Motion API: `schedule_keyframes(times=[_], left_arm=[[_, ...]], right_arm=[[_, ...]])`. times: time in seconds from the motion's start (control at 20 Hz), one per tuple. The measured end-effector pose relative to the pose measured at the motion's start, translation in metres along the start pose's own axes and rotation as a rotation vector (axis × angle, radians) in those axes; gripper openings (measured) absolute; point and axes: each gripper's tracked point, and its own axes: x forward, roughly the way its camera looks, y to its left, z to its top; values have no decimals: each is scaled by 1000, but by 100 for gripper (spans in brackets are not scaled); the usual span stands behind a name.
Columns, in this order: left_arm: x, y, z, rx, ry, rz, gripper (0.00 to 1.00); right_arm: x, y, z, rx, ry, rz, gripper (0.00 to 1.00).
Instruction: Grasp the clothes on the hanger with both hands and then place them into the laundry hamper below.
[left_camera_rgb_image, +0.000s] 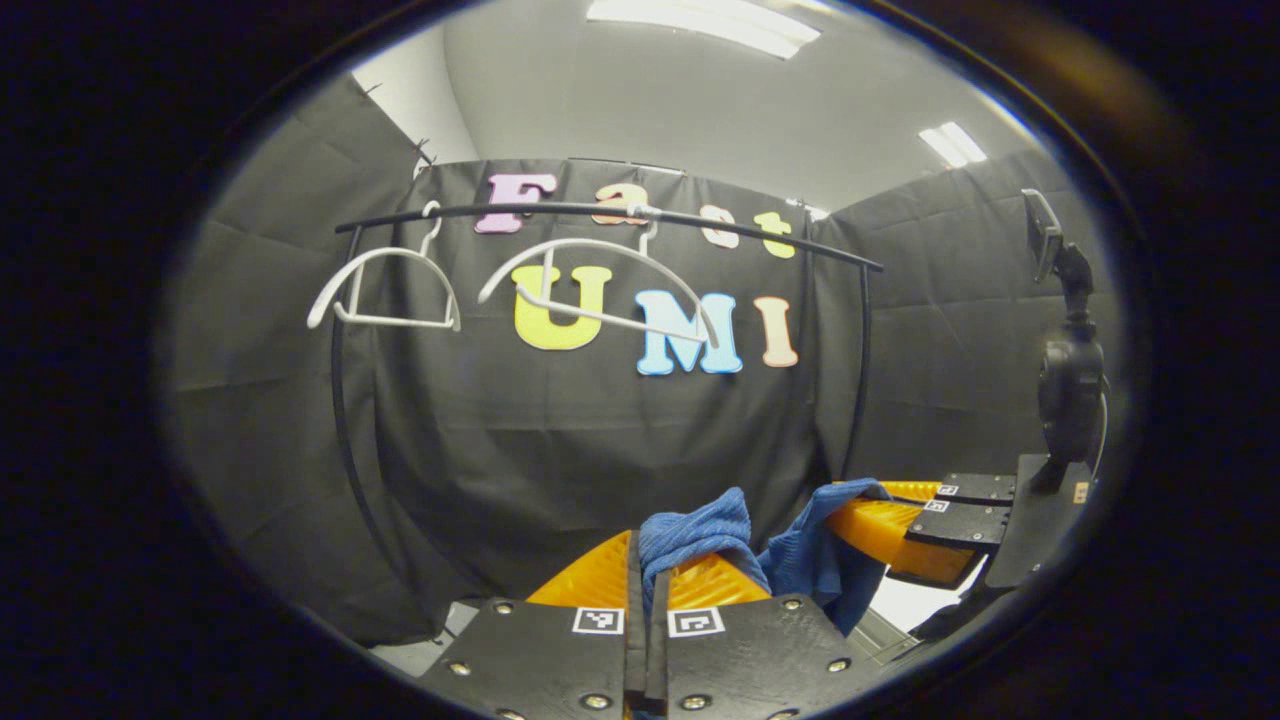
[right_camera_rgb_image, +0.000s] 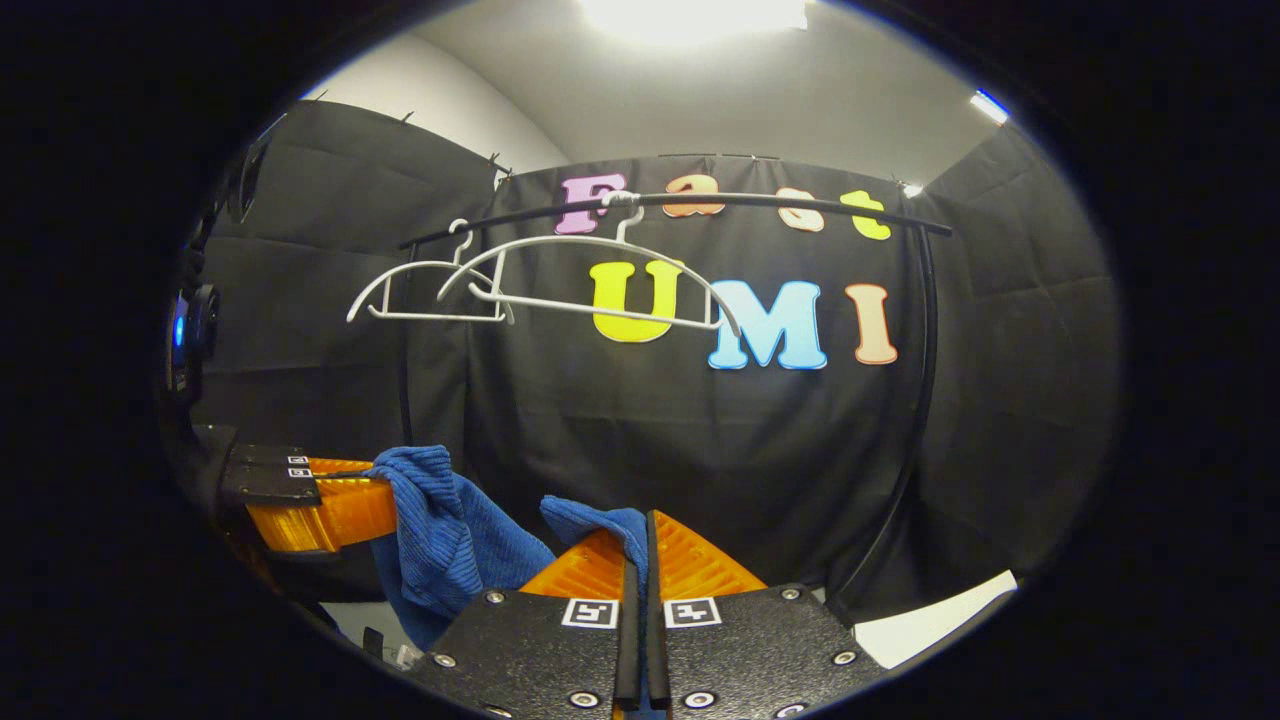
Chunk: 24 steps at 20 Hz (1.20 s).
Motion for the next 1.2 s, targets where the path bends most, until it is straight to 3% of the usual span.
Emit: schedule_keyframes(times=[0.55,0.6,1.0,1.1,1.2], left_arm=[[-10,11,-147,19,265,73,5],[-10,12,-157,9,291,77,1],[-25,26,-234,35,477,93,3],[-28,29,-244,28,515,84,7],[-32,31,-256,29,543,81,41]], right_arm=[[-11,7,-125,-70,276,-12,4],[-12,7,-134,-77,302,-12,4],[-19,12,-192,-118,466,-6,6],[-22,14,-199,-115,504,-5,8],[-32,5,-215,-133,540,-23,20]])
